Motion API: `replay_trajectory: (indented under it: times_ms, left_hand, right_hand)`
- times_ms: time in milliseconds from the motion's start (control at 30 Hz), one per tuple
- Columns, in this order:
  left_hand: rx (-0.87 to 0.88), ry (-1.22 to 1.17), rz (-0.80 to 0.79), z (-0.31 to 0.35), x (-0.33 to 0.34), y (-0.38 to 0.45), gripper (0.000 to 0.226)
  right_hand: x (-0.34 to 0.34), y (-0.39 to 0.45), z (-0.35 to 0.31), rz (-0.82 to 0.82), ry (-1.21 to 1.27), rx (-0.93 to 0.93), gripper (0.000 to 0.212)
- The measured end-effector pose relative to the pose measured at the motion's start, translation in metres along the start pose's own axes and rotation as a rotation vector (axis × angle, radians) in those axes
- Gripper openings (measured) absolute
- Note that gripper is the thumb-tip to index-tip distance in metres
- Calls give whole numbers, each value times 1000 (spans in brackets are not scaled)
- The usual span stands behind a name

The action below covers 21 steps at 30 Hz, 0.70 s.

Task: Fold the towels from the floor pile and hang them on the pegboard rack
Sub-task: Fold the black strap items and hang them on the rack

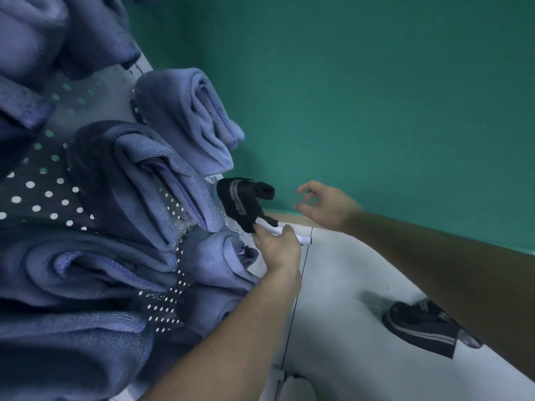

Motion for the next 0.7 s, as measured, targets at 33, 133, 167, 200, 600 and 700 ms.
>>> replay_trajectory:
  times_ms: [33, 133, 167, 200, 600, 700]
  left_hand:
    - [8, 4, -42, 0, 6, -9, 73]
    - [115, 98, -139, 5, 22, -31, 68]
    - [155, 137, -168, 5, 29, -37, 66]
    - [195, 178, -201, 5, 37, -42, 64]
    - [488, 680, -636, -99, 169, -80, 42]
    - [407, 790, -747, -152, 194, -88, 44]
  right_hand:
    - [-8, -7, 12, 8, -16, 14, 37]
    - [-32, -34, 54, 32, -58, 70, 22]
    - [-39, -44, 70, 36, -65, 97, 20]
    - [-46, -54, 85, 38, -68, 125, 19]
    - [-38, -149, 284, -74, -122, 415, 17]
    - [-10, -169, 335, -151, -81, 535, 20]
Point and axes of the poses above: each hand's wrist, its own y-axis towards the middle knuckle, its own x-axis out of the palm, z = x × y, the point moved 9 cm from there along y, towards the middle knuckle, and after that the axes turned 5 degrees about z, right-handed, at the moved point
